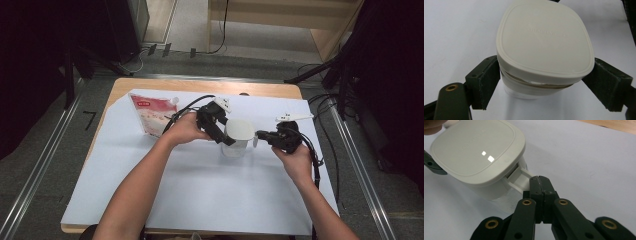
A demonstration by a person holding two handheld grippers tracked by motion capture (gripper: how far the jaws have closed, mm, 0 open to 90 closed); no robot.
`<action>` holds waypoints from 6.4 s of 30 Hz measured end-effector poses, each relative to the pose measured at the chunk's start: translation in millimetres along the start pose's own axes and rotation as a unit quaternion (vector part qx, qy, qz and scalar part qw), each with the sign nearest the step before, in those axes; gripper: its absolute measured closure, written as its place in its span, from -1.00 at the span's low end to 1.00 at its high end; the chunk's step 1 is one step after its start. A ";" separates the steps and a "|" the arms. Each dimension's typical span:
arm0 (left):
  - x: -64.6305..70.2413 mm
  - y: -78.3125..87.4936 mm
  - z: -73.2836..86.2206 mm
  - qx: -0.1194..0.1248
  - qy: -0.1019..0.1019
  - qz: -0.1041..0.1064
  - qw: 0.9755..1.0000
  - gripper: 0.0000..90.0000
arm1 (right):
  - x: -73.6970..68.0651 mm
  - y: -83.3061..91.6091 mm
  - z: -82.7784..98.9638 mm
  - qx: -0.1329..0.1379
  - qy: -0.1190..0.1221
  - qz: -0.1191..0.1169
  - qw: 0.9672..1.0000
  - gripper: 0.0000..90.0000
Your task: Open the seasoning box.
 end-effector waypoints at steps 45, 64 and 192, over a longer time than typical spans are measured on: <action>24.3 24.9 -18.4 0.000 -0.038 0.065 0.997 0.68 | -1.5 -0.7 0.3 0.000 0.004 -0.003 1.000 1.00; 27.2 23.7 -37.6 -0.013 -0.021 0.026 0.999 1.00 | -2.7 -0.4 1.2 -0.001 -0.001 -0.004 1.000 1.00; 33.4 121.7 84.5 0.052 0.132 -0.076 0.987 -0.12 | -21.5 30.7 18.7 0.019 0.054 -0.056 0.997 -0.24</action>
Point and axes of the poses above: each handheld gripper's, and its own axes: y roughly backward along the jaws, z roughly out of its underside, x roughly to its right, the point moved 5 cm from there along -y, roughly forward along the jaws, and after that the axes turned 5 degrees about y, right-handed, at the moved point
